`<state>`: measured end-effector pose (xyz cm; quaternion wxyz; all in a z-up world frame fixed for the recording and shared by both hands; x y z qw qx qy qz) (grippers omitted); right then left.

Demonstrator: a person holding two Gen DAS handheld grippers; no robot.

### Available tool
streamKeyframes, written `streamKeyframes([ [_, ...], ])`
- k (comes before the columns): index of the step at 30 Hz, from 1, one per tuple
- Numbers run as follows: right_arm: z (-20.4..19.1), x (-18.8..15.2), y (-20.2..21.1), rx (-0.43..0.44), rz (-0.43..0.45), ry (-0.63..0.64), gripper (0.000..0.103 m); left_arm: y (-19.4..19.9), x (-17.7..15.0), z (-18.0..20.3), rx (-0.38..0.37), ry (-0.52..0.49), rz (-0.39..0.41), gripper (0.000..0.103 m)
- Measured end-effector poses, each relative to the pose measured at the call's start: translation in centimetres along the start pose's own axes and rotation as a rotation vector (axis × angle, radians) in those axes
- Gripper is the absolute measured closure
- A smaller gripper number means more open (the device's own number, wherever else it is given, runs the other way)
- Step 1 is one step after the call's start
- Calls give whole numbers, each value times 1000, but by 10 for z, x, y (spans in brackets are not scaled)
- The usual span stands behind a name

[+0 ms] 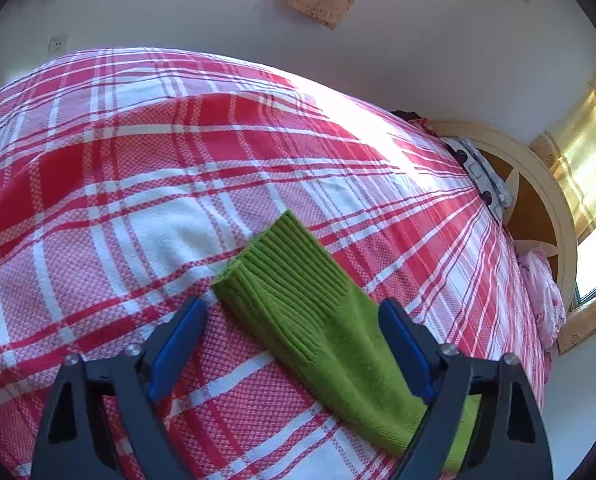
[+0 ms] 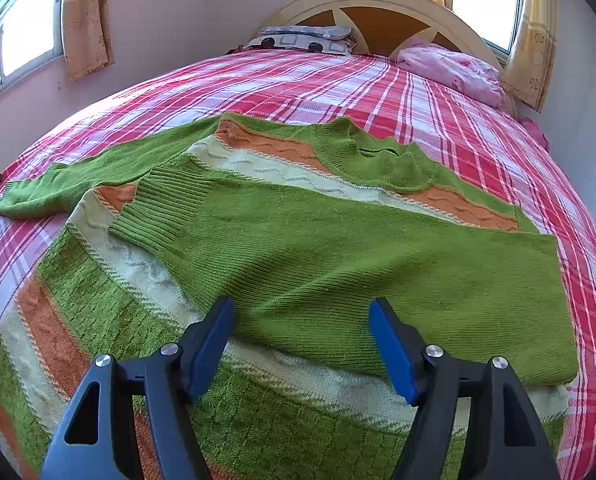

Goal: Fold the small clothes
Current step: 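Move the left tool to the other sleeve's cuff and grasp it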

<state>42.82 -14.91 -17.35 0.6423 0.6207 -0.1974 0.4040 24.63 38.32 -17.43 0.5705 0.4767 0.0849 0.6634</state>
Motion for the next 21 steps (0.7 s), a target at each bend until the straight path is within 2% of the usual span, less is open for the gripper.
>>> streamKeyframes([
  [2, 0, 0, 0, 0, 0, 0, 32, -1, -2, 2, -30, 2, 6, 23],
  [4, 0, 0, 0, 0, 0, 1, 32, -5, -2, 3, -27, -11, 9, 23],
  [6, 0, 0, 0, 2, 0, -1, 32, -7, 0, 5, -24, -37, 27, 28],
  [7, 0, 0, 0, 2, -1, -1, 32, -8, 2, 4, -15, -46, 34, 40],
  [8, 0, 0, 0, 2, 0, -1, 32, -8, 3, 3, -17, -50, 39, 70],
  [9, 0, 0, 0, 2, 0, -1, 32, -10, 4, 4, -46, -56, 21, 91],
  [10, 0, 0, 0, 1, 0, 0, 32, -14, 4, 5, -66, -60, -3, 96],
  [15, 1, 0, 0, 7, -1, -8, 31, 0, 17, 13, -134, -90, 36, 97],
  [21, 2, 0, -1, 15, -2, -21, 31, 30, 26, 49, -222, -167, 78, 97],
])
Point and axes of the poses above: each gripper's, at about its wrist camera, not at the fingertips, and y roughly against the way its jaws point, z to its right, x to its top, the point moved 6 cm from there along -y, roughly the way its jaws point, and after that the axes turned 3 degrees about z, right-handed, at the moved point
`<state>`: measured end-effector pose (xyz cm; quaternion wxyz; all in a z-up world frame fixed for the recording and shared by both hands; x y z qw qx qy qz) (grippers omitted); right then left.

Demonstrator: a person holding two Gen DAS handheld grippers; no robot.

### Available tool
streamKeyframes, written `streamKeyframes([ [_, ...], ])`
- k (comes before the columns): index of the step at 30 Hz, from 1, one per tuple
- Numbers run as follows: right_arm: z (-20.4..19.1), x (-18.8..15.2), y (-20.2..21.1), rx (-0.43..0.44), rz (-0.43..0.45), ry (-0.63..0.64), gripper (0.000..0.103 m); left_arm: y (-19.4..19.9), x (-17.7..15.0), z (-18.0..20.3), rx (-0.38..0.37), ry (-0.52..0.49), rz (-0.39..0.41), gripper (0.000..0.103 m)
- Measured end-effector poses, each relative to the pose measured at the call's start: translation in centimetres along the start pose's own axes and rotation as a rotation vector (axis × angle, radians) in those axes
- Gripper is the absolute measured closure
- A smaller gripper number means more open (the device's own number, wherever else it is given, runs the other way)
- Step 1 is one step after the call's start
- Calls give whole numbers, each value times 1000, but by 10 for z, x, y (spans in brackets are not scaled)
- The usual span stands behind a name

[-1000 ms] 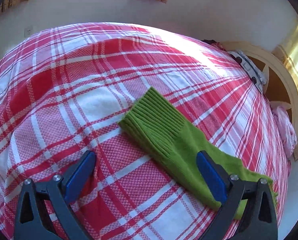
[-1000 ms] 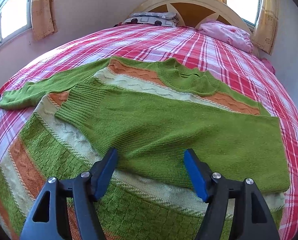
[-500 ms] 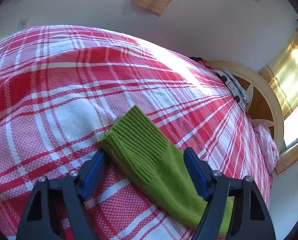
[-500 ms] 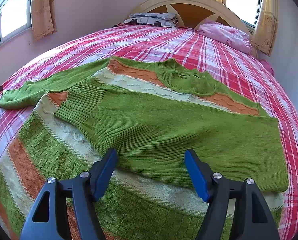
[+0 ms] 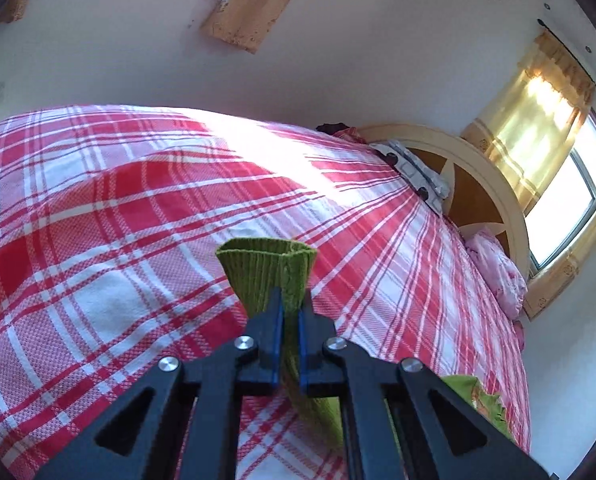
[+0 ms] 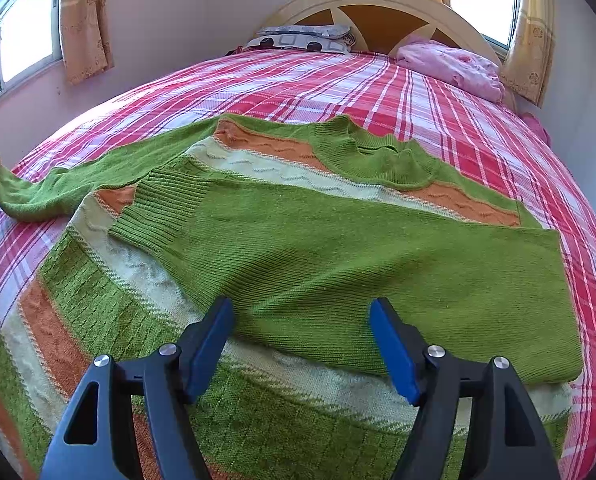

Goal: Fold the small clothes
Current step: 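Move the left tool to the other sleeve's cuff and grasp it, then lift the cuff with the left tool and fold the sleeve across the body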

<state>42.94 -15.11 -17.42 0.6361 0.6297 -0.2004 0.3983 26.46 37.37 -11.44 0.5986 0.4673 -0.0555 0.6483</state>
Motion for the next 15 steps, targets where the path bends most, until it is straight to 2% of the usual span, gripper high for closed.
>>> streamKeyframes([
  [7, 0, 0, -1, -1, 0, -6, 30, 17, 9, 56, -119, -52, 14, 97],
  [10, 1, 0, 0, -12, -4, -11, 26, 20, 9, 84, -163, -89, 11, 97],
  [15, 8, 6, 15, 25, 23, -48, 26, 29, 8, 131, -237, -157, 7, 97],
])
Point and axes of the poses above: each gripper's, at about its wrist camera, not at the fingertips, and y roughly against the way its jaws point, z to its right, x to its top, the point moved 6 cm from there along -y, roughly the way its jaws point, and after that the axes turned 3 degrees about z, right-handed, at the moved point
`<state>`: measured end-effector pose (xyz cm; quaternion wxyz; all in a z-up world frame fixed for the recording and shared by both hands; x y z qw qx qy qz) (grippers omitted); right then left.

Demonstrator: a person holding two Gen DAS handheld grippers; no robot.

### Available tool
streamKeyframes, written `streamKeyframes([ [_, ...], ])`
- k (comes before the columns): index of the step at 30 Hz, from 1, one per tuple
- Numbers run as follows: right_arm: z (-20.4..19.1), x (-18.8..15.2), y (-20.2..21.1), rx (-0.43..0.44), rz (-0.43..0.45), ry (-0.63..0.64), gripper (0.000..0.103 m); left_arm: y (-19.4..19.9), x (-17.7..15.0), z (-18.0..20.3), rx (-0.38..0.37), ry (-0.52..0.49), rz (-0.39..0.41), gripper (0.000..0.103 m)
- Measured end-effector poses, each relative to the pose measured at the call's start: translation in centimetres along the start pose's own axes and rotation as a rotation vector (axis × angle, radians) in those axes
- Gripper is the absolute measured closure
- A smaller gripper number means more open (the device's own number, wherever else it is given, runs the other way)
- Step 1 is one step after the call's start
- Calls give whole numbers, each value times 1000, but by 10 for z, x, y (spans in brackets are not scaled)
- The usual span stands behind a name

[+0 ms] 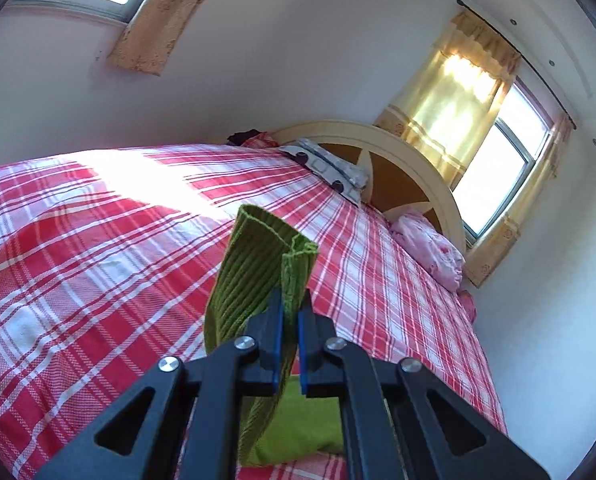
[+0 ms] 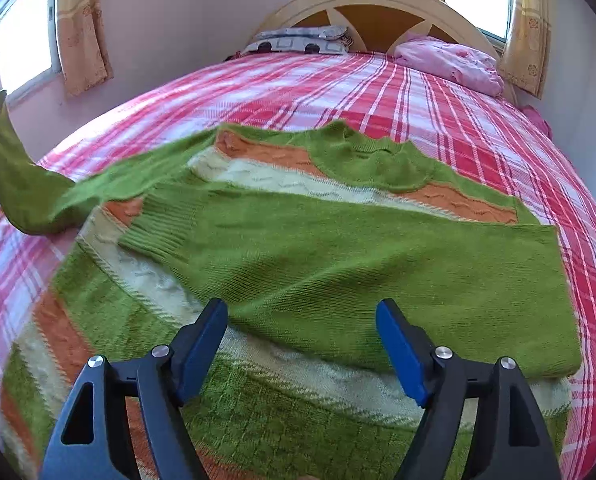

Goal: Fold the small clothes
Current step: 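Lift the cuff with the left tool and fold the sleeve across the body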

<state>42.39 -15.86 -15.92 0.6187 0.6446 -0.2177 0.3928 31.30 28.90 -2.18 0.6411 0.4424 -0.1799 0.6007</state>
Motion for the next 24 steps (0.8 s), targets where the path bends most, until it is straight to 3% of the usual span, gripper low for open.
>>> streamKeyframes([
  [14, 41, -7, 67, -27, 88, -18, 25, -4, 9, 125, -216, -128, 11, 97],
  [24, 85, -30, 114, -35, 123, -84, 25, -5, -9, 218, -351, -214, -16, 97],
])
Point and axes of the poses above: each gripper's, at about its wrist camera, not at the fingertips, and y roughly against the way its jaws point, z to its right, x to its top, the point moved 6 cm from there along -y, roughly the way its jaws point, and after that the axes turned 3 degrees about z, right-handed, at the moved point
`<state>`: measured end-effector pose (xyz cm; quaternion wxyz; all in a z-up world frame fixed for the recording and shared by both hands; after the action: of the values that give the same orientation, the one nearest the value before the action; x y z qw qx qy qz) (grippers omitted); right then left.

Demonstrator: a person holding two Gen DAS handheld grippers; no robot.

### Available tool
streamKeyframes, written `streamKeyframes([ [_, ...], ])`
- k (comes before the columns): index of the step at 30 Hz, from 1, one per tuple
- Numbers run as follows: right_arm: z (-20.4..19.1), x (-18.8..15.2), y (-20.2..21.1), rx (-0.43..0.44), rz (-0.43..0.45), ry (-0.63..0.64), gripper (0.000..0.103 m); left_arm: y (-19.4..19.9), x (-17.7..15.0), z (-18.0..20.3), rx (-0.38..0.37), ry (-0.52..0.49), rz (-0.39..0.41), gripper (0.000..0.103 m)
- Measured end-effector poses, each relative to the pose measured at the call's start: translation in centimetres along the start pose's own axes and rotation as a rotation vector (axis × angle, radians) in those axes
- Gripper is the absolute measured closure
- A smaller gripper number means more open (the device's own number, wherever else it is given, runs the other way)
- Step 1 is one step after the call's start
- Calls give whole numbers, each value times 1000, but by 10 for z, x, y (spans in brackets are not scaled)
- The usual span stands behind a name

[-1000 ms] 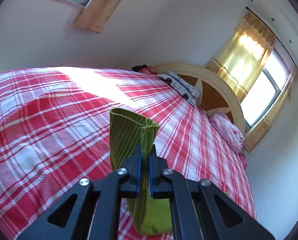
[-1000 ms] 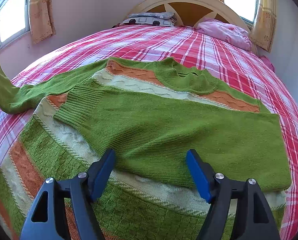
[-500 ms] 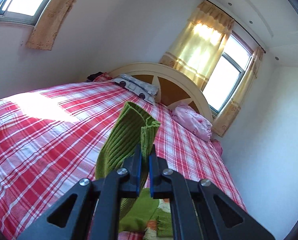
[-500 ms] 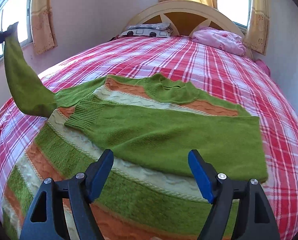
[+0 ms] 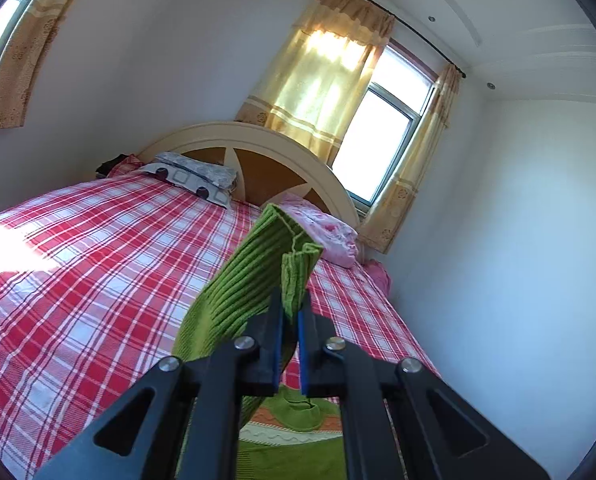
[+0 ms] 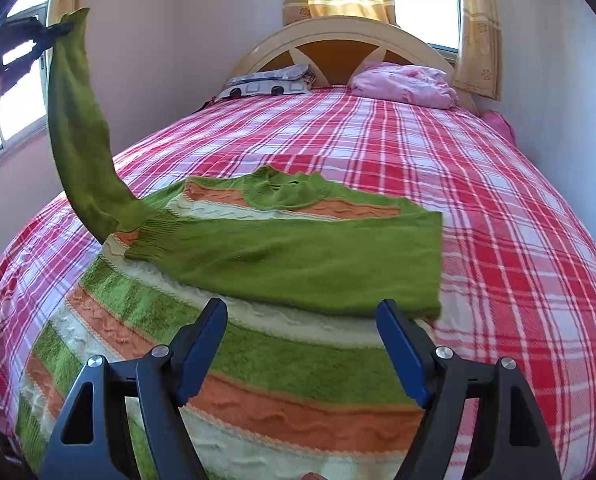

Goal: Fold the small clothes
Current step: 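Lift the cuff with the left tool and fold the sleeve across the body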

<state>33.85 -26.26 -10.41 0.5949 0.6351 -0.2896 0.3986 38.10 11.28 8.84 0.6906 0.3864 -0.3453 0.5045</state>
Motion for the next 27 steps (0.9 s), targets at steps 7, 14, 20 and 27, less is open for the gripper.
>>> streamKeyframes([
  [7, 25, -31, 26, -26, -24, 8, 25, -33, -30, 56, -87, -36, -55, 97],
  [14, 36, -65, 34, -28, -63, -17, 25, -67, -92, 112, -140, -58, -139, 97],
  [20, 34, -89, 23, 15, -129, -52, 25, -102, -170, 147, -112, -139, -254, 97],
  [27, 38, -93, 22, 30, -133, -76, 25, -121, -238, 166, -71, -263, -363, 97],
])
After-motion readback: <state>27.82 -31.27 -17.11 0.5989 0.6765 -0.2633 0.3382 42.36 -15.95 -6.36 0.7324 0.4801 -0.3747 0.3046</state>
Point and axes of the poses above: each gripper's, at about its wrist camera, not at the fingertips, and y roughly against the way its jaws point, z to its right, x to its top, the point moved 6 cm from there along -y, roughly the way its jaws point, and after that the axes turned 3 degrees about z, right-handed, at the moved point
